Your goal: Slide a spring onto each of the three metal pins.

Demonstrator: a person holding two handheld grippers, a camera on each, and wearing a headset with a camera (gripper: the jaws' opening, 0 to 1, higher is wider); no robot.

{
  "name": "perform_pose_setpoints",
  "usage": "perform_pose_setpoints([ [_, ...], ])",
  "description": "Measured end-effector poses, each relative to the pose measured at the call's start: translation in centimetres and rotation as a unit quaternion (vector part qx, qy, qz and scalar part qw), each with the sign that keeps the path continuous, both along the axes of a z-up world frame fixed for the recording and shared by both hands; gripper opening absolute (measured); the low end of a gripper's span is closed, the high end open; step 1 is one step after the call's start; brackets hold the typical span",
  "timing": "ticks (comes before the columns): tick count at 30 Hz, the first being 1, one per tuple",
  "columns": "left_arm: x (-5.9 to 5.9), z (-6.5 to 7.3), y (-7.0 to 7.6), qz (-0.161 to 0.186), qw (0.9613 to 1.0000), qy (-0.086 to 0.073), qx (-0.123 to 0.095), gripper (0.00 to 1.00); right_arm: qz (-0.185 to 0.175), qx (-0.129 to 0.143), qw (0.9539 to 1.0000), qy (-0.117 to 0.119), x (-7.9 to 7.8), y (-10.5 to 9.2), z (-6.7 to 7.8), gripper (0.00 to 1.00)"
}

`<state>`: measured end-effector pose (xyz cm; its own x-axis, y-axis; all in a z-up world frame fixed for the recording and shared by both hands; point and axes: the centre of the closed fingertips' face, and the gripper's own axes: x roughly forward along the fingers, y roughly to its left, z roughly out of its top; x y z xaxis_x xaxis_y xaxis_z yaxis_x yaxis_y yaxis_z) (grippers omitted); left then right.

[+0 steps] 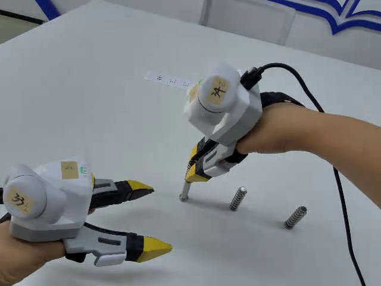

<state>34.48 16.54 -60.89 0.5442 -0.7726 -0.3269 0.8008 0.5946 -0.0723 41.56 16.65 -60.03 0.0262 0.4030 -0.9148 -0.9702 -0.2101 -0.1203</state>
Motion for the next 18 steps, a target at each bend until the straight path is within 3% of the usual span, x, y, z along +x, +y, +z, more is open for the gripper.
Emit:
perform_pose_setpoints([
  [18,0.0,-0.3,0.0,0.0,1.0,0.005,0.001,0.63,-0.017,-0.013,0.9993,0.031,0.0,-0.1,-2.8,0.12],
])
